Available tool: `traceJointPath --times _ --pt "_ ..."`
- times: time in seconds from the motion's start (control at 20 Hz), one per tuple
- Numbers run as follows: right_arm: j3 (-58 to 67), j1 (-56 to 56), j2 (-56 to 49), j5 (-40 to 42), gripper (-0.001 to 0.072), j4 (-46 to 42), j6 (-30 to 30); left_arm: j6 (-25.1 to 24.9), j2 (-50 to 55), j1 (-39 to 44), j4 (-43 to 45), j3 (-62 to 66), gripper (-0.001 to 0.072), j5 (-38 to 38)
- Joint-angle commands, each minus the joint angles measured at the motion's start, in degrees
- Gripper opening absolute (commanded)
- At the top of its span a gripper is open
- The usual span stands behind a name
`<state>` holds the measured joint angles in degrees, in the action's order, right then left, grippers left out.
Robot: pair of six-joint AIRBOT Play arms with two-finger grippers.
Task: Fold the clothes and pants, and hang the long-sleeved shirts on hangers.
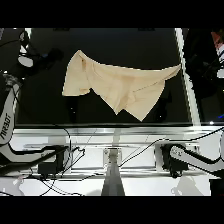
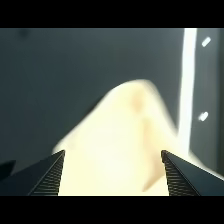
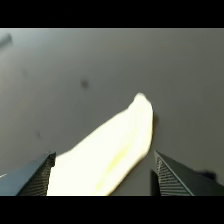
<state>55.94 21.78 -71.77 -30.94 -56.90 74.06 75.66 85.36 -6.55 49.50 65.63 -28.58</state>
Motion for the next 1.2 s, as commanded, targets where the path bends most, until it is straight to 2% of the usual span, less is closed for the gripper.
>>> traceJointPath --times 0.0,0.2,0.55,0.65,0.75,0.8,0.95,1.15 --pt "0.00 0.02 -0.04 -6.47 0.0692 -3.56 0.02 0.20 3.91 -5.51 2.75 2.29 0.0695 -11.85" --pt "0.00 0.02 -0.07 -7.54 0.0692 -3.56 0.02 -2.89 13.57 -6.40 2.71 13.16 0.0695 -22.56" --pt "0.00 0.02 -0.09 -7.10 0.0692 -4.98 0.02 -5.68 24.00 -3.28 2.27 24.83 0.0691 -24.09" --pt "-0.02 0.02 -0.07 -6.99 0.0692 -4.98 0.02 -10.60 25.07 -2.54 -1.57 25.09 0.0668 -25.64" --pt "-0.02 0.02 -0.07 -7.02 0.0692 -5.05 0.02 -17.09 25.22 -2.34 -6.62 25.09 0.0567 -28.33" --pt "0.00 0.02 -0.07 -7.06 0.0692 -5.05 0.02 -18.32 25.22 -2.29 -7.13 25.09 0.0545 -29.00" --pt "-0.02 0.02 -0.09 -7.67 0.0692 -5.05 0.02 -18.47 25.24 -2.36 -5.73 25.09 0.0537 -29.14" --pt "-0.02 0.02 -0.07 -9.35 0.0692 -5.73 0.00 -26.05 25.24 -2.40 -5.01 25.11 0.0536 -29.07"
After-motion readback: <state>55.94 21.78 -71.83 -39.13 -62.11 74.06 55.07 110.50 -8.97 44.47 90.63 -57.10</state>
